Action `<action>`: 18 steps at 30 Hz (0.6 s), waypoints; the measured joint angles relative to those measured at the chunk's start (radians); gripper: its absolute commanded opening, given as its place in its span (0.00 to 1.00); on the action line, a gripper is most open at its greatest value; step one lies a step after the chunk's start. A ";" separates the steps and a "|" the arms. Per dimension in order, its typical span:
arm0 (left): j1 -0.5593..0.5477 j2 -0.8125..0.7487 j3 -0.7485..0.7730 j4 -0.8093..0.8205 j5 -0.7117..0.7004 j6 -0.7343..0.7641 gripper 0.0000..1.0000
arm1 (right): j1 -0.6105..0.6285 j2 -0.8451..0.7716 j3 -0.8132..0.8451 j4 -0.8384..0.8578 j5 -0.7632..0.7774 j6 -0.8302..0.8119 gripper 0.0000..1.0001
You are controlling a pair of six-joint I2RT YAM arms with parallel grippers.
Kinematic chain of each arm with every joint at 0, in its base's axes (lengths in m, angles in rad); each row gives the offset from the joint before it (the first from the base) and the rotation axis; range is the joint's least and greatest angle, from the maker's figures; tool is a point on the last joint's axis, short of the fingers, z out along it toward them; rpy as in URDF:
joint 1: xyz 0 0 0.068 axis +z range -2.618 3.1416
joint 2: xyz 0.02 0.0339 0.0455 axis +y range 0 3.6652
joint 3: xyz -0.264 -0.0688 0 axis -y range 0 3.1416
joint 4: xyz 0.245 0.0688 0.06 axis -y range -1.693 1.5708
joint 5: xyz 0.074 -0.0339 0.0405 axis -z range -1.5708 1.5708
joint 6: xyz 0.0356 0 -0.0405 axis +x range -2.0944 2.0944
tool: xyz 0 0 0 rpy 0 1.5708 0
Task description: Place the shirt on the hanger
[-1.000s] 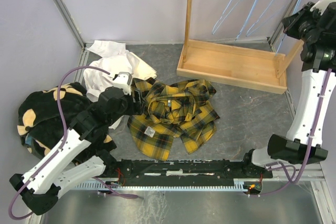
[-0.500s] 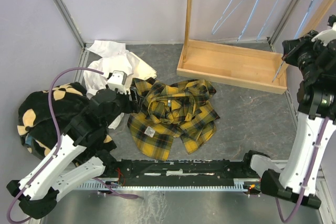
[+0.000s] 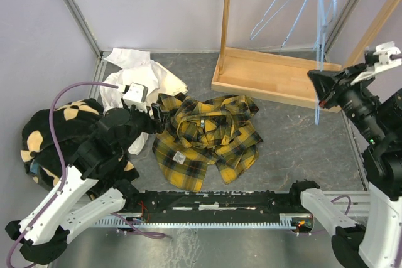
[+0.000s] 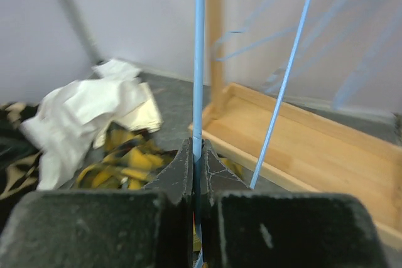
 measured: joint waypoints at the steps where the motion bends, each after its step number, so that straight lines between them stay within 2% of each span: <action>1: 0.000 0.000 0.005 0.003 0.000 0.009 0.76 | 0.035 -0.006 0.006 -0.006 -0.023 -0.014 0.00; 10: 0.000 0.003 0.066 0.016 0.037 0.100 0.76 | 0.323 0.034 0.019 -0.074 -0.259 -0.107 0.00; 18: 0.000 -0.008 0.112 0.015 0.071 0.207 0.76 | 0.520 0.141 -0.002 -0.130 -0.349 -0.171 0.00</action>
